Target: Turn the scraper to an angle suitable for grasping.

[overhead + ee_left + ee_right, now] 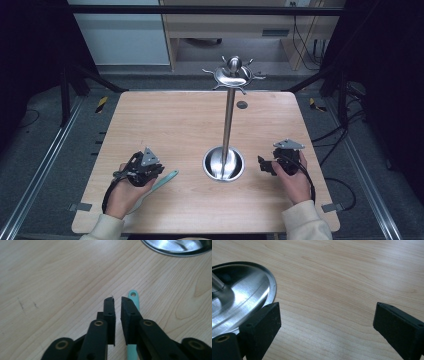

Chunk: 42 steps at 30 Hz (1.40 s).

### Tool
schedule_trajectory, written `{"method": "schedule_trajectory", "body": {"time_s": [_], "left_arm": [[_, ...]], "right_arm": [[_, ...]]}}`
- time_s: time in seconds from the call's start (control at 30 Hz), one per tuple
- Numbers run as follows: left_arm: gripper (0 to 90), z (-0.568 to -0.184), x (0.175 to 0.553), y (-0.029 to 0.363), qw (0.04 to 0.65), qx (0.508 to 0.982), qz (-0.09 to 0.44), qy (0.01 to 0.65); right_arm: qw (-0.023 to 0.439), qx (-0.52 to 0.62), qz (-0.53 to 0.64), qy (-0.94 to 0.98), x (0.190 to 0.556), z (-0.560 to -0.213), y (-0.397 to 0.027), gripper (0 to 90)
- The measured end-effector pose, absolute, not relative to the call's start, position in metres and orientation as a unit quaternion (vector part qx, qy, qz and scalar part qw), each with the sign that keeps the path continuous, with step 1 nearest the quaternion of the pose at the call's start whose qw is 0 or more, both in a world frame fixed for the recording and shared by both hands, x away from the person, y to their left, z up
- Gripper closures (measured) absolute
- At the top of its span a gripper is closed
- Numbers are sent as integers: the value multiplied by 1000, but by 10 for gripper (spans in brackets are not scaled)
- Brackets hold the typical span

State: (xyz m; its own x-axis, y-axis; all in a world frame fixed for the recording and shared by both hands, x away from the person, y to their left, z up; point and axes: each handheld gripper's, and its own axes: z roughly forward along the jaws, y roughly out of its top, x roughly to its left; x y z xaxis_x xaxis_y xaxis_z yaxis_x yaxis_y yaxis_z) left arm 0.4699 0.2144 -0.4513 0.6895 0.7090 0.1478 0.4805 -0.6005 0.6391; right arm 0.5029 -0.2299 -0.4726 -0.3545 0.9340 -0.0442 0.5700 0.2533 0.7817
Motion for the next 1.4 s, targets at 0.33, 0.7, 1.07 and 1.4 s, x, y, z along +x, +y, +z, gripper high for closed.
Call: {"method": "schedule_trajectory", "body": {"time_s": [0.33, 0.7, 1.07, 1.4], "left_arm": [[900, -456, 472, 215, 274, 875, 196, 348], [900, -462, 472, 211, 266, 886, 182, 333], [900, -471, 473, 207, 250, 895, 176, 325], [900, -477, 477, 203, 241, 899, 172, 323]], "right_arm": [[262, 503, 344, 748, 502, -472, -229, 83], [262, 500, 343, 751, 502, -472, -229, 83], [263, 498, 341, 752, 502, -473, -228, 83], [261, 499, 340, 753, 502, -473, -227, 83]]}}
